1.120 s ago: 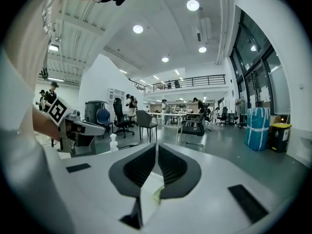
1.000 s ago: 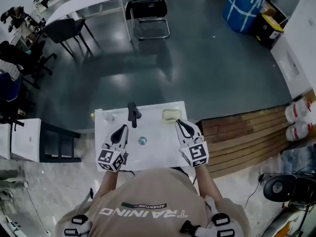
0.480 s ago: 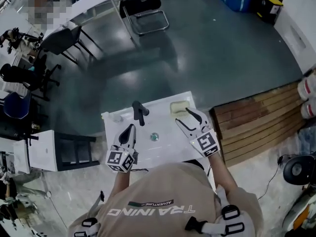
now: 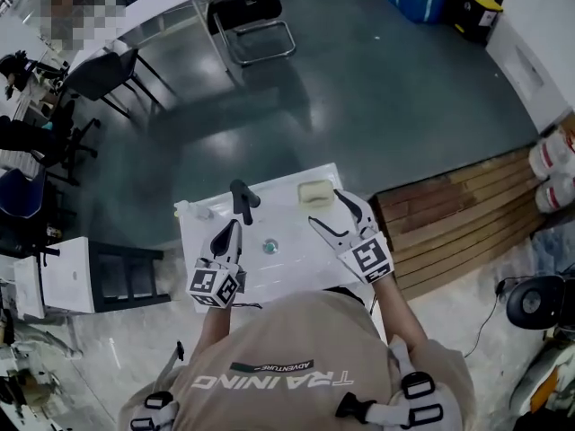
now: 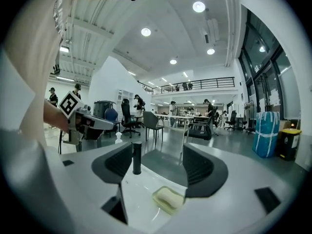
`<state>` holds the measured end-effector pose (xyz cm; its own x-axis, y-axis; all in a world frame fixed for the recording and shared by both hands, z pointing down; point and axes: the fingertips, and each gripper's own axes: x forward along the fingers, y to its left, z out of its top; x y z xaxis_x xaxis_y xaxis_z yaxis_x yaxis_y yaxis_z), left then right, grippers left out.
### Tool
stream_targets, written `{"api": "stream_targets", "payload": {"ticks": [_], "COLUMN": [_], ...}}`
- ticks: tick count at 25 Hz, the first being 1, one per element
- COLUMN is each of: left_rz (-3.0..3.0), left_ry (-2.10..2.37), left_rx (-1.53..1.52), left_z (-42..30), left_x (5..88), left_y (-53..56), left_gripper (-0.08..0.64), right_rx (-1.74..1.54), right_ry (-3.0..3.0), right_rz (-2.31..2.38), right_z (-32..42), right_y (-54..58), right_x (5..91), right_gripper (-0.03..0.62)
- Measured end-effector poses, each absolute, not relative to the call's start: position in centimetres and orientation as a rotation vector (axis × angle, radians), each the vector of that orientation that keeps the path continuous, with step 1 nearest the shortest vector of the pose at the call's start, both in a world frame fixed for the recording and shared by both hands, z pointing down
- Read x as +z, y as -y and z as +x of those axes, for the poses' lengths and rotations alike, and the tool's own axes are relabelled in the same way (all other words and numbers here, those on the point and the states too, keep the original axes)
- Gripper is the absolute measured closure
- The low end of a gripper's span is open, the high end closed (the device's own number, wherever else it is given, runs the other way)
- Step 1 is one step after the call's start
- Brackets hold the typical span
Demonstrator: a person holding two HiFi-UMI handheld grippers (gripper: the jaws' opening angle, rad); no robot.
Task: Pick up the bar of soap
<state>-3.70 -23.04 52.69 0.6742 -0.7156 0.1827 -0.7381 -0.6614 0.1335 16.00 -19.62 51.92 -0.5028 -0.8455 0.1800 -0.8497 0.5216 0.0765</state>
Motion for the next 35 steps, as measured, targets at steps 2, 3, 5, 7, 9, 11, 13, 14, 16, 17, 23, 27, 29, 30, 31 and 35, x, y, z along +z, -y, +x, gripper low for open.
{"api": "stream_targets", "payload": {"ticks": [2,3,5,7,9,11,13,14,16,17,23,27,29,30,31,35], "left_rz": [2.703,2.707,2.708,2.7,2.693,2.696,2.702,2.703,2.697,2.692,2.675,2.654,2.646,2.643,2.641,2.636], "left_ry": [1.17,1.165,1.162,1.174,1.184,1.184,1.18,1.178,1.175,1.176,1.181,1.205,1.215,1.219,1.222,1.227], "left_rx": [0.167,0.168,0.169,0.162,0.154,0.154,0.157,0.157,0.147,0.14,0.142,0.155,0.159,0.159,0.159,0.162], "left_z": [-3.4,-3.3,-3.4,-3.7,-3.7,-3.5,-3.3,-3.3,-3.2,-3.2,-3.2,-3.8,-4.1,-4.2,-4.3,-4.7], "left_x": [52.5,52.4,52.5,52.6,52.5,52.5,52.5,52.5,52.5,52.5,53.4,54.4,54.5,54.6,54.6,54.8], "left_y": [22.7,22.5,22.4,22.5,22.6,22.7,22.9,23.0,23.2,23.2,23.4,23.5,23.6,23.6,23.7,23.9], "left_gripper": [0.563,0.565,0.564,0.565,0.565,0.565,0.565,0.565,0.565,0.565,0.565,0.565,0.565,0.565,0.565,0.565], "right_rx": [0.012,0.003,-0.004,0.003,0.01,0.001,-0.015,-0.017,-0.019,-0.025,-0.014,-0.007,-0.013,-0.017,-0.02,-0.016], "right_ry": [2.55,2.544,2.536,2.536,2.537,2.525,2.51,2.504,2.481,2.462,2.398,2.381,2.364,2.355,2.347,2.322], "right_rz": [1.439,1.435,1.422,1.41,1.395,1.365,1.332,1.322,1.303,1.283,1.189,1.145,1.098,1.072,1.044,0.933], "right_z": [16.0,16.0,15.7,15.5,15.6,15.8,16.0,16.2,16.5,16.6,17.8,18.4,18.3,18.2,18.0,17.3], "right_y": [19.3,19.2,19.1,19.1,19.0,19.1,19.5,19.8,20.4,20.5,22.2,23.5,24.1,24.4,24.7,25.8], "right_x": [52.3,52.4,52.6,52.8,52.9,53.2,53.4,53.5,54.1,54.7,57.1,58.2,58.9,59.4,60.0,63.0], "right_gripper": [0.288,0.288,0.288,0.288,0.288,0.288,0.288,0.288,0.288,0.288,0.288,0.288,0.288,0.288,0.288,0.288]}}
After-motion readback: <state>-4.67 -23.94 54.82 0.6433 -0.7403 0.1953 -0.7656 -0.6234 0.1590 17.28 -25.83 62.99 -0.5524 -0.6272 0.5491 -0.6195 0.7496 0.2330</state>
